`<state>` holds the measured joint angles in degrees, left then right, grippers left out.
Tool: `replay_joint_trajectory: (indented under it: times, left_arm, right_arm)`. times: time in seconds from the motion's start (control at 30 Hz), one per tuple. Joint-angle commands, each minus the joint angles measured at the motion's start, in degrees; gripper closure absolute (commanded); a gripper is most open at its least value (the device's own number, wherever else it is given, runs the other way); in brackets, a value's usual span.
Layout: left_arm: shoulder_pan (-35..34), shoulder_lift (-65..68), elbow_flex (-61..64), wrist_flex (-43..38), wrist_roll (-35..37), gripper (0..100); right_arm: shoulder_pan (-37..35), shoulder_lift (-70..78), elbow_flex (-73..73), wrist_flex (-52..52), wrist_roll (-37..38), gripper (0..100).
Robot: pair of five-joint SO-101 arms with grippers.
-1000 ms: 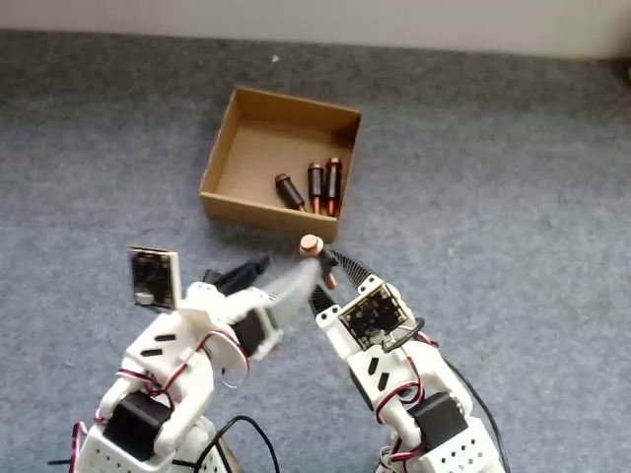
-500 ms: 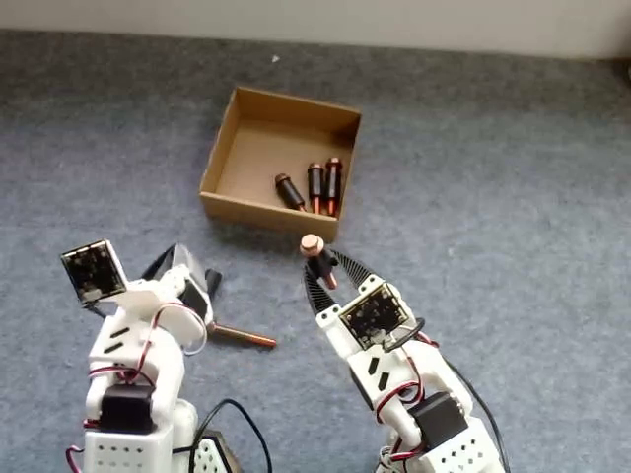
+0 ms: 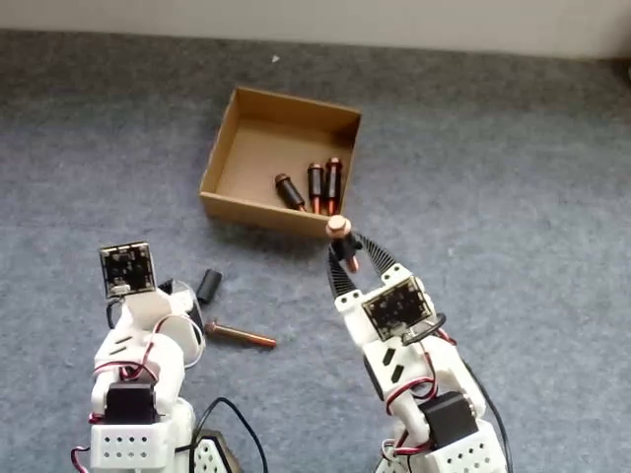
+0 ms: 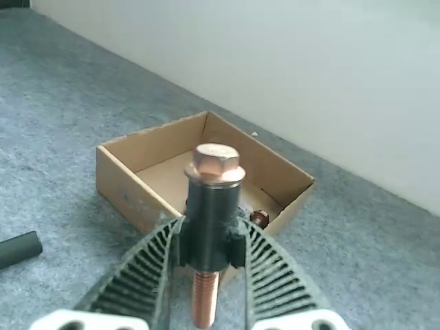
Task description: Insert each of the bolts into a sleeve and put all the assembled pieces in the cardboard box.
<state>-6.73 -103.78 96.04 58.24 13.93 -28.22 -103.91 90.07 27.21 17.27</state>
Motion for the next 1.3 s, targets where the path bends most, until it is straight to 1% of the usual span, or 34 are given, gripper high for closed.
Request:
replay_joint_trajectory:
  times: [0.0,0.1,0.17,0.3,0.37,0.43,0.5,0.63,0.77,0.87,1.03,1.13,1.27]
  left_arm:
    - [0.7,-0.2,1.1,4.2,-6.4,99]
    - [1.4,-0.2,1.1,8.0,-8.5,99]
    - [0.9,-0.2,1.1,8.0,-8.5,99]
    - [0.9,-0.2,1.1,8.0,-8.5,99]
    - [0.9,-0.2,1.1,8.0,-8.5,99]
    - [0.9,-0.2,1.1,8.0,-8.5,99]
    - [0.8,-0.2,1.1,8.0,-8.5,99]
    - [0.8,-0.2,1.1,8.0,-8.5,99]
    - [0.8,-0.2,1.1,8.0,-8.5,99]
    - [0.8,-0.2,1.1,8.0,-8.6,99]
    - [0.8,-0.2,1.1,8.0,-8.6,99]
    - [0.8,-0.2,1.1,8.0,-8.6,99]
    - [0.8,-0.2,1.1,8.0,-8.6,99]
  right_arm:
    - [0.7,-0.2,-7.9,-1.2,-0.2,99.2]
    - [0.7,-0.2,-10.8,-0.4,-0.2,99.2]
    - [0.7,-0.2,-11.6,0.2,-0.2,99.2]
    - [0.7,0.8,-11.8,-2.9,-0.2,99.1]
    - [0.7,5.3,-12.4,-4.4,2.2,99.1]
    - [0.7,13.0,-15.1,-7.7,4.0,99.1]
    - [0.7,23.1,-18.9,-10.6,4.1,99.1]
    - [0.8,45.2,-31.2,-14.5,4.1,99.1]
    - [0.8,65.7,-44.3,-15.6,4.0,99.1]
    - [0.8,78.5,-52.6,-15.6,4.0,99.2]
    - [0.8,95.2,-62.1,-15.6,4.0,99.2]
    - [2.1,102.8,-66.2,-15.5,0.9,99.2]
    - [5.4,111.0,-71.7,-15.2,-2.1,99.2]
